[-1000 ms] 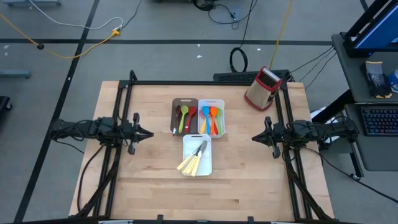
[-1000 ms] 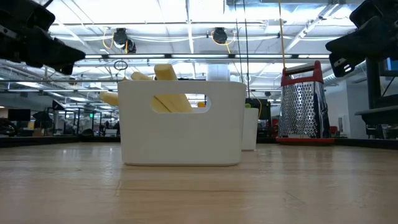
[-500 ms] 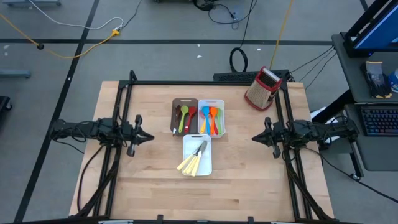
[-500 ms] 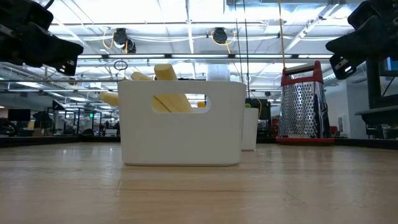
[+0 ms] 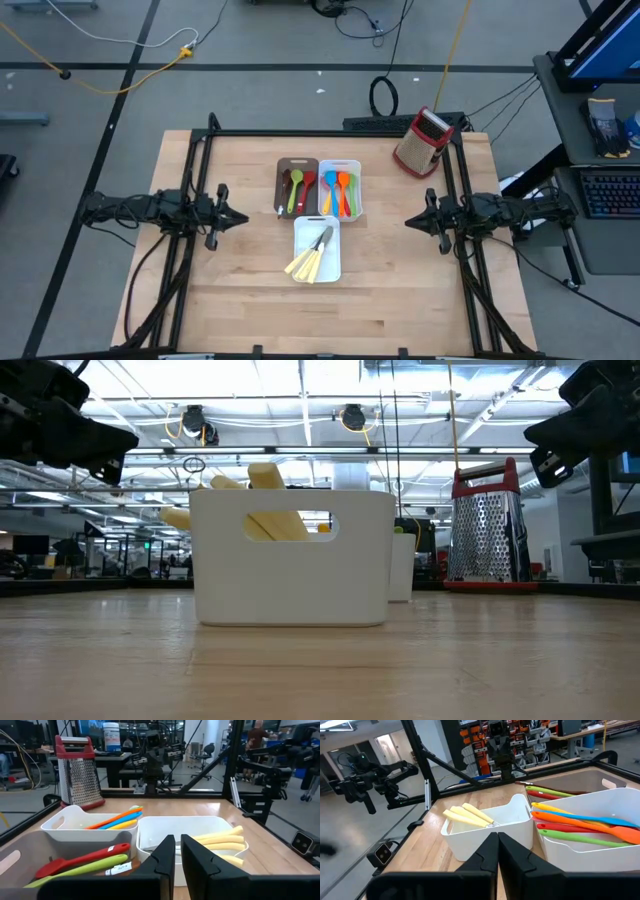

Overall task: Pick & Place Kitchen Items
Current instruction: Return to Home Position

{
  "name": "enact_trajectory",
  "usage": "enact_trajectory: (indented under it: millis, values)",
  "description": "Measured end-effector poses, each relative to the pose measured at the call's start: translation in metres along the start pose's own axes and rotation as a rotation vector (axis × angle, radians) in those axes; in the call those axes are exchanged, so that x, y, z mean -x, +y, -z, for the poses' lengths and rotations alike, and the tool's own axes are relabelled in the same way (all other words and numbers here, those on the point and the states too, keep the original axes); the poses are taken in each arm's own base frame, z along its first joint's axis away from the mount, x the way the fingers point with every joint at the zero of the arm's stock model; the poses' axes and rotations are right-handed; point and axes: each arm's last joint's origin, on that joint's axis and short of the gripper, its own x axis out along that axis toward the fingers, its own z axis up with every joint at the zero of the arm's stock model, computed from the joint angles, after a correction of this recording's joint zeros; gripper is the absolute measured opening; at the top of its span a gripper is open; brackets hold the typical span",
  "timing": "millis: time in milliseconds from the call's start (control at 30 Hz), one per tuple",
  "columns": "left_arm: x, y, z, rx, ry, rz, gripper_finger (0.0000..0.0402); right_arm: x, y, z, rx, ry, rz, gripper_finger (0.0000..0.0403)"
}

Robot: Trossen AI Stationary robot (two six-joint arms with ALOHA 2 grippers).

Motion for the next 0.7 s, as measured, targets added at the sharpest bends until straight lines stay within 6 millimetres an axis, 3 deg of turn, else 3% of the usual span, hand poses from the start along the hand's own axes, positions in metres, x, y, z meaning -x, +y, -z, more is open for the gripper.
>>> enact_trajectory:
  millis: [700]
  values:
    - [-0.0001, 0.0, -0.0009, 0.0, -0.011, -0.001, 0.0033, 0.0, 0.0, 0.0, 0.0, 0.0, 0.0, 0.0004]
